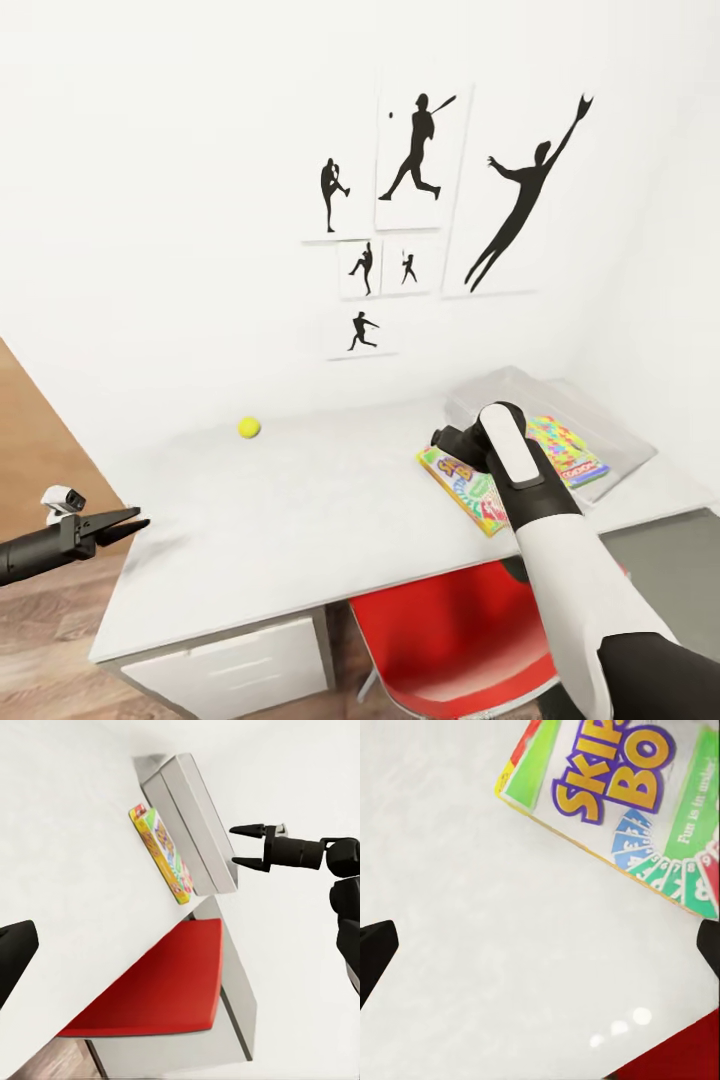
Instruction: Put all the toys in the child's room - the three board games (two on the bed and one on the table), the two jigsaw puzzles on the table, and the tennis ball on the table - inside the toy box on the table in the child's room.
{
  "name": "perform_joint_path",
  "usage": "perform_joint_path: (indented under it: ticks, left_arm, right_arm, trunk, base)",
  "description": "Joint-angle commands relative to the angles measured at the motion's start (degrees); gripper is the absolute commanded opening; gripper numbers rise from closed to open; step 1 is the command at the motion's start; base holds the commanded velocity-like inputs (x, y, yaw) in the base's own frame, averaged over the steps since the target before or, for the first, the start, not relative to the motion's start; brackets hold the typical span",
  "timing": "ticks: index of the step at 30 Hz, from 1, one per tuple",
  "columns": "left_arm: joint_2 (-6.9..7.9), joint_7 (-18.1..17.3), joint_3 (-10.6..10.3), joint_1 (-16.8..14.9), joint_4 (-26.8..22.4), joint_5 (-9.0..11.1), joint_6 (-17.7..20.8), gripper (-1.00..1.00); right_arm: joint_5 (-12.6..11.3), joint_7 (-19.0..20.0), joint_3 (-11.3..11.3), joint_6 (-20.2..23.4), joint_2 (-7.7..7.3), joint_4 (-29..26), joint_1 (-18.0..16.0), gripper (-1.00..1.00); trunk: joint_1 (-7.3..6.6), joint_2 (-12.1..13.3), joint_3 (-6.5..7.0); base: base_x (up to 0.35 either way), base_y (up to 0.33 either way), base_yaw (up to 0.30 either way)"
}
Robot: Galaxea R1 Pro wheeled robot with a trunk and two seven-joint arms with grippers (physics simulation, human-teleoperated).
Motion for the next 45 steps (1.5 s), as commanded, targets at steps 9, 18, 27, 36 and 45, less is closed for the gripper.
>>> perform_joint_path:
  ticks: [9, 18, 27, 36, 45]
  left_arm:
    - [0.03, -0.21, -0.01, -0.01, -0.03, 0.04, 0.60, 1.00]
    - [0.03, -0.21, -0.01, -0.01, -0.03, 0.13, 0.60, 1.00]
    - [0.11, -0.21, 0.18, -0.50, -2.01, 0.35, 3.34, 1.00]
    - [-2.39, -0.21, 0.09, -3.93, -20.75, -0.26, 14.37, 1.00]
    - [-9.15, 2.71, -1.20, -9.37, -24.36, -1.00, 14.75, 1.00]
  right_arm:
    - [-0.50, -0.50, 0.12, 0.07, -0.01, -0.02, 0.00, 1.00]
    - [-0.47, -0.50, 0.15, 0.02, -0.02, -0.02, 0.10, 1.00]
    - [-0.50, -0.50, 0.14, 0.05, -0.09, -0.15, 0.04, 1.00]
    - [-0.42, -0.50, 0.07, 0.02, 0.63, -0.26, -0.04, 1.00]
    - [-0.41, -0.43, 0.07, -1.57, 0.17, -0.31, -0.24, 1.00]
  trunk:
    - [0.04, -0.12, -0.12]
    - [0.04, -0.12, -0.12]
    - [0.04, -0.12, -0.12]
    - [0.04, -0.12, -0.12]
    - [0.04, -0.12, -0.12]
  base:
    - [0.000, 0.096, -0.277]
    - [0.000, 0.010, -0.079]
    - [0.000, 0.000, -0.001]
    - [0.000, 0.000, 0.000]
    - [0.000, 0.000, 0.000]
